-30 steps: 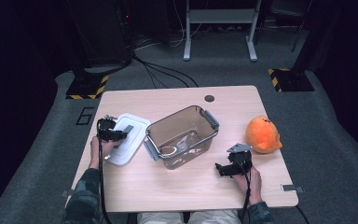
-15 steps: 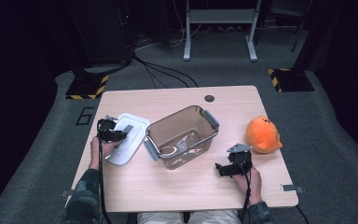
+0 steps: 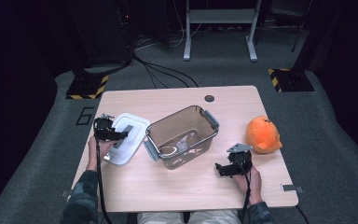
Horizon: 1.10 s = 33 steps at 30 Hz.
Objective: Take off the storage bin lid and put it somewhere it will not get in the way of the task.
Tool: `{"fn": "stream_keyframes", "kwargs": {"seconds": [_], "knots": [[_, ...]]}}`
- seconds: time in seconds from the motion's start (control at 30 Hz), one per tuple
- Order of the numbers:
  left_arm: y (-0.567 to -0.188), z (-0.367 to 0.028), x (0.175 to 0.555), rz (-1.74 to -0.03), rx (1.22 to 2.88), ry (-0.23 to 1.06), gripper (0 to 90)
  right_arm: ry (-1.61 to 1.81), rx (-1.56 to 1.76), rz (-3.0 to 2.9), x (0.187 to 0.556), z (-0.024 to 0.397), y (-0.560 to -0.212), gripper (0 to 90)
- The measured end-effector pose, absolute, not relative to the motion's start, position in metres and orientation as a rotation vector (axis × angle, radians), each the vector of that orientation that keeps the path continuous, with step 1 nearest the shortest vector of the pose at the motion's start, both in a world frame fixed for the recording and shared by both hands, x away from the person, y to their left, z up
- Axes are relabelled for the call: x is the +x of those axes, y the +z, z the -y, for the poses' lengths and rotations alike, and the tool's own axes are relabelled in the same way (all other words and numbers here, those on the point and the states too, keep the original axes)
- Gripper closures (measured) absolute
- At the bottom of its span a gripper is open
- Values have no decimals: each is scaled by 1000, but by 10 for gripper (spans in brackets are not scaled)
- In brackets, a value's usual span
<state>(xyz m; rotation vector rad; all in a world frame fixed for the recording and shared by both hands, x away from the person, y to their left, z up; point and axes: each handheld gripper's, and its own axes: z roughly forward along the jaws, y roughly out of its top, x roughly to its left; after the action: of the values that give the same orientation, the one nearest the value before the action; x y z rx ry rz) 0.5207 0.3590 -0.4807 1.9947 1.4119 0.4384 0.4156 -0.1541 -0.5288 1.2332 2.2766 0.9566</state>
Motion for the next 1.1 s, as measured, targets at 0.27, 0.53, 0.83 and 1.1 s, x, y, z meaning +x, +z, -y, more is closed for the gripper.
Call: {"fn": "stream_keyframes", "kwargs": {"seconds": [0.27, 0.53, 0.83, 1.1], "knots": [[-469, -359, 505, -1388, 1945, 467, 120, 957, 1234, -2277, 416, 154, -529, 20], [-466, -352, 484, -1340, 1965, 496, 92, 957, 1232, -2279, 416, 154, -529, 21], [-475, -343, 460, -1309, 2001, 524, 56, 956, 1234, -2281, 416, 154, -529, 20], [-483, -333, 440, -1278, 2031, 546, 46, 956, 1232, -2283, 416, 155, -529, 18]]}}
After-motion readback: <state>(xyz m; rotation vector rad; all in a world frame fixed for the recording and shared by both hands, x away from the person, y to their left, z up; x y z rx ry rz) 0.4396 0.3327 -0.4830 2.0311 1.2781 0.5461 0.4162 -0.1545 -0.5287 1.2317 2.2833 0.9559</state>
